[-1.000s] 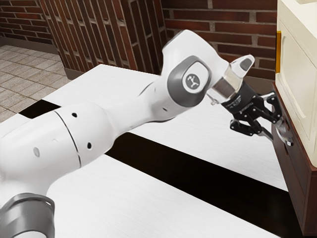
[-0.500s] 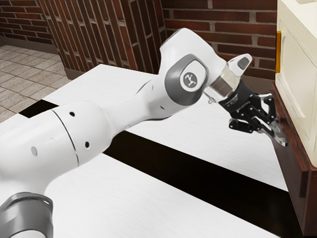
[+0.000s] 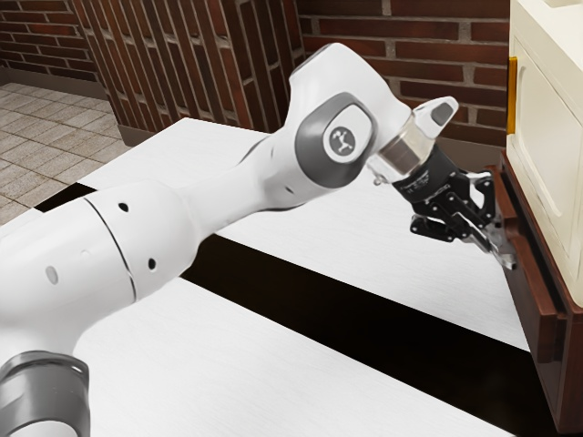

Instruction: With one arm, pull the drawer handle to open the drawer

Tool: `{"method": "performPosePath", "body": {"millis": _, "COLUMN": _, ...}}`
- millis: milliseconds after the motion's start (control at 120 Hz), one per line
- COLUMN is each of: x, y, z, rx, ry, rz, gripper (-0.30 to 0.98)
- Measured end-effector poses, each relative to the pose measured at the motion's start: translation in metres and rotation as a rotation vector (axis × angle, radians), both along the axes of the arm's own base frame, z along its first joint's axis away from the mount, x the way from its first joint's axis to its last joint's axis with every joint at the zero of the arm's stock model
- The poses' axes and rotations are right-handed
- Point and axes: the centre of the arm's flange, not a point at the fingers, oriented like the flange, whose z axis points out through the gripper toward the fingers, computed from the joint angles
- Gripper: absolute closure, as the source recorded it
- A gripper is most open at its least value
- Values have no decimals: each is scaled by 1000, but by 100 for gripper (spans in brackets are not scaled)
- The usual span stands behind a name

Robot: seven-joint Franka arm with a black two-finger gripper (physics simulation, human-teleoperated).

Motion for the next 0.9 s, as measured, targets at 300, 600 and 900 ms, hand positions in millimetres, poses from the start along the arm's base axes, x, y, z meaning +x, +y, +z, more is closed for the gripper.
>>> {"method": "performPosePath", "body": {"millis": 300, "x": -2, "y": 11, "z": 3, "rx": 20, "ry": 16, "rz": 7, "gripper": 76}}
{"method": "performPosePath", "body": {"millis": 600, "x": -11, "y": 7, "z": 3, "rx": 24, "ry": 38, "rz": -5, "gripper": 75}}
{"method": "performPosePath", "body": {"millis": 900, "x": -19, "y": 10, "z": 2, "rx": 25, "ry": 56, "rz": -3, "gripper": 72}}
